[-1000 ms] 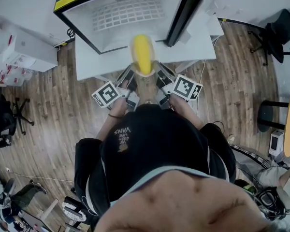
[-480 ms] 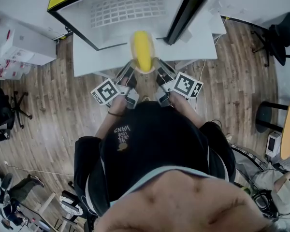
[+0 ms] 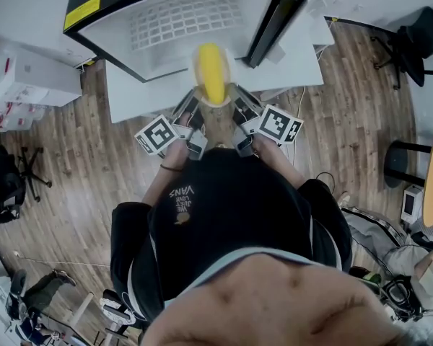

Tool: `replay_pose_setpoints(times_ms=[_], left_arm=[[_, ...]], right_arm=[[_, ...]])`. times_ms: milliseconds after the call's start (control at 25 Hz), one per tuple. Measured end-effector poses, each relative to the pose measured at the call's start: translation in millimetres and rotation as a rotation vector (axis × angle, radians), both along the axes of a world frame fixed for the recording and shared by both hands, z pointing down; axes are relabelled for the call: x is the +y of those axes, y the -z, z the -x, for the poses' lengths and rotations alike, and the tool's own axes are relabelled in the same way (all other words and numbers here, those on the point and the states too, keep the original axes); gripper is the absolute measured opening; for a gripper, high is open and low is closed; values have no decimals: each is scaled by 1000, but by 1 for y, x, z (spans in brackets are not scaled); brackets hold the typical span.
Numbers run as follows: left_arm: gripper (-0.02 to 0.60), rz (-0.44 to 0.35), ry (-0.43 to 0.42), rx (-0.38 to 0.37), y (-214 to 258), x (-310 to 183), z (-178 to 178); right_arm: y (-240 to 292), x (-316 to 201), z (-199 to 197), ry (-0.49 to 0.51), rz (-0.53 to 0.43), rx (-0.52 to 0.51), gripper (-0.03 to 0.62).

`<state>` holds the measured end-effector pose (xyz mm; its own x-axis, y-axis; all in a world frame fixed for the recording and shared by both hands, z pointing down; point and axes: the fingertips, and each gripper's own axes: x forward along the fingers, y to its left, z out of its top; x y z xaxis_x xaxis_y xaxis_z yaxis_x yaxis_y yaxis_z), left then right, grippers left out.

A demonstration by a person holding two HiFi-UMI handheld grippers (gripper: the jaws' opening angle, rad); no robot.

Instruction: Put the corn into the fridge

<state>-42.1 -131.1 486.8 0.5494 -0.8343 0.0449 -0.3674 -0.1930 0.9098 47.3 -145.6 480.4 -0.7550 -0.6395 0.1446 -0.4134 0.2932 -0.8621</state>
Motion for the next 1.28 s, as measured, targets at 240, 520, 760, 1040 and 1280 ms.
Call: replay_pose_setpoints(times_ms=[240, 520, 760, 1040, 1280], left_arm=[[38, 14, 4, 58, 3, -8, 7], [38, -8, -13, -10, 2, -20, 24], [38, -8, -31, 11, 7, -36, 30], [38, -4, -53, 0, 8, -54, 39], [38, -1, -69, 21, 12, -67, 40]], right_arm=[[1, -9, 11, -4, -4, -6, 26], [2, -19, 23, -14, -10, -7, 26], [6, -34, 31, -27, -18, -5, 26], [7, -50, 38, -44, -15, -3, 26], [11, -61, 41, -60, -21, -3, 26]])
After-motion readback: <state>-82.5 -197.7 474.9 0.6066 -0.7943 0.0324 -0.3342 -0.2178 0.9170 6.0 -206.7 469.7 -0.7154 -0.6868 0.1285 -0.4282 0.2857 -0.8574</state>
